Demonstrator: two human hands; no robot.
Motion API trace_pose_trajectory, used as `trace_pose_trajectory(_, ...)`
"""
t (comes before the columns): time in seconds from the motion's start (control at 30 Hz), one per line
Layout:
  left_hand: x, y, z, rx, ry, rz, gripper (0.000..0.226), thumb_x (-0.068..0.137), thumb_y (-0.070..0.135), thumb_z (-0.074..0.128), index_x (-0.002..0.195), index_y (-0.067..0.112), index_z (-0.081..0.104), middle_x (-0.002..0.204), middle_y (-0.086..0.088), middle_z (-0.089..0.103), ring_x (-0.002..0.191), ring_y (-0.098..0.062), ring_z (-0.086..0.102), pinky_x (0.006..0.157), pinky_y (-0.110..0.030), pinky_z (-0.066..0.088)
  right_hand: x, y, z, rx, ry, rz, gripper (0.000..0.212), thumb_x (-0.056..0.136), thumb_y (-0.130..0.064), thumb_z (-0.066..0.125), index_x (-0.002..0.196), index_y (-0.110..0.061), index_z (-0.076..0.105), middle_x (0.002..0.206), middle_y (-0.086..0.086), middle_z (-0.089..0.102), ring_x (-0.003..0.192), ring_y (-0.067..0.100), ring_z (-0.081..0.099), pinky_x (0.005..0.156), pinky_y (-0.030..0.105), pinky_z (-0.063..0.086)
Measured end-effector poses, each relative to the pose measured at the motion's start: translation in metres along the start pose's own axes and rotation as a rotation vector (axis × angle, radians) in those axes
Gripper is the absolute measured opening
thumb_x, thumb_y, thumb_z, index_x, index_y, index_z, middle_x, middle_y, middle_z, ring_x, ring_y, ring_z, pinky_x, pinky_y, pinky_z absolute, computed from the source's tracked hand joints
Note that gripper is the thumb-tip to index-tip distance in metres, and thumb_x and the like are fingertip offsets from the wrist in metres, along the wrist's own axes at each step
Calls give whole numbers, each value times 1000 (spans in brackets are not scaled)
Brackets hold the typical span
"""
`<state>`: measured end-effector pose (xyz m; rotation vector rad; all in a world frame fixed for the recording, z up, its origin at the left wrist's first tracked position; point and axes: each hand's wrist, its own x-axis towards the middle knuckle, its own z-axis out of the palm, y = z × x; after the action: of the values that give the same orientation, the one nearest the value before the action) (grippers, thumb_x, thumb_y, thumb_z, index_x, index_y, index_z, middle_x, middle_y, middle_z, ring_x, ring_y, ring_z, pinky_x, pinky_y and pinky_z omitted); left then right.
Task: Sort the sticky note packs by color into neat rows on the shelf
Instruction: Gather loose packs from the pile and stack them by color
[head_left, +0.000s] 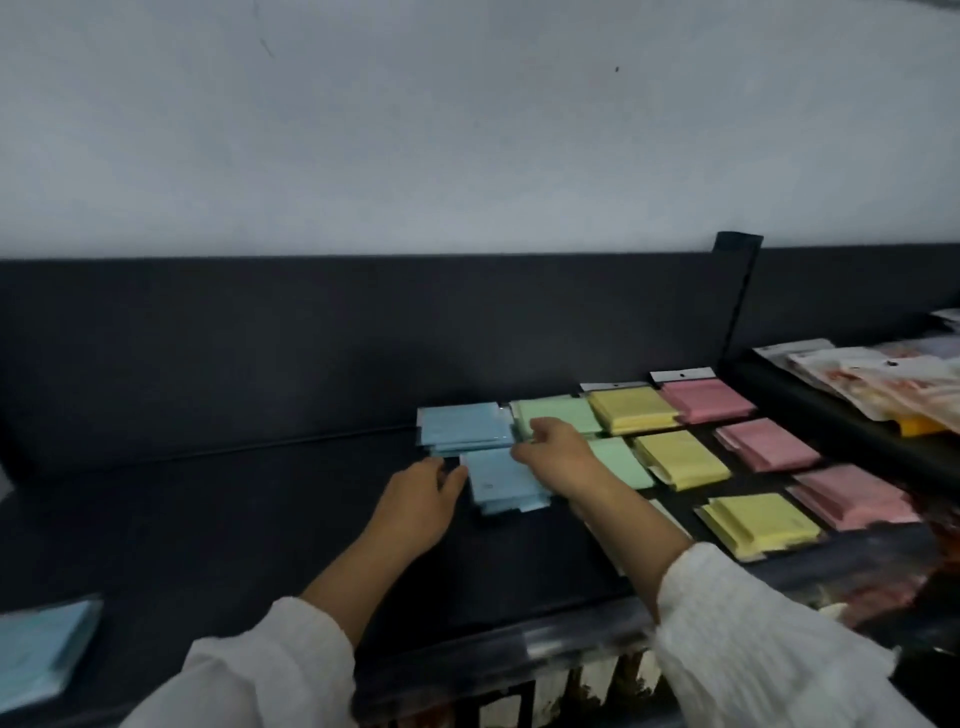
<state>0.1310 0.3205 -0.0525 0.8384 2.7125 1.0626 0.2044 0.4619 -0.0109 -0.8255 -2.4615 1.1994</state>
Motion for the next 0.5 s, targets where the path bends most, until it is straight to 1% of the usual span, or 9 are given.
trace_pose_trajectory(0.03,6,3,10,2,5,-21,35,95,42,41,100,12,58,100,-6,64,86,-20,58,75,-28,46,4,2,0,28,-16,-16,45,89,-13,55,132,-3,44,132,14,51,117,26,51,82,24,38)
trace_pose_trajectory(0.07,10,4,19,8,10,-42,38,94,45,39,96,11,57,100,-9,64,87,-21,58,77,-32,49,7,4,0,41,-26,-22,45,90,-13,55,132,-4,44,133,13,51,118,25,50,81,23,37)
trace_pose_trajectory(0.13,17,5,33,13,15,-96,47,93,52,35,105,12,57,106,-11,62,95,-25,57,84,-38,50,12,7,0,45,-54,-16,47,91,-14,52,134,-4,40,135,13,48,119,26,48,83,23,37)
trace_pose_trajectory(0.2,20,9,42,7,21,-140,49,94,52,33,112,12,53,111,-12,60,101,-27,56,87,-40,48,17,13,2,50,-110,22,48,90,-13,49,136,-5,36,131,13,49,115,27,49,89,27,41)
trace_pose_trajectory(0.23,20,11,44,-1,18,-151,46,95,49,33,114,11,51,113,-11,59,102,-28,56,88,-39,48,17,15,4,71,-140,43,47,90,-13,49,135,-5,37,123,12,50,109,25,50,89,29,42)
trace_pose_trajectory(0.3,20,18,50,-50,8,-155,40,97,40,36,122,10,45,118,-10,57,104,-27,55,87,-35,47,16,19,7,149,-196,71,41,89,-11,50,128,-7,42,110,8,50,97,19,48,82,27,44)
trace_pose_trajectory(0.37,18,23,55,-161,6,-164,36,97,29,40,127,9,41,122,-9,55,104,-23,54,83,-29,45,17,22,10,245,-189,82,42,87,-8,52,128,-6,44,106,7,50,91,17,47,75,26,43)
trace_pose_trajectory(0.43,17,25,57,-318,35,-195,34,94,18,46,127,9,42,124,-9,55,103,-20,55,85,-31,48,17,23,12,369,-168,116,42,86,-3,51,128,-5,45,103,8,51,82,16,49,66,25,43)
trace_pose_trajectory(0.5,14,24,51,-468,91,-227,38,89,6,49,126,8,42,126,-6,55,101,-19,56,87,-33,49,13,26,15,503,-168,169,43,85,4,49,127,-3,45,103,9,52,73,12,48,55,23,41)
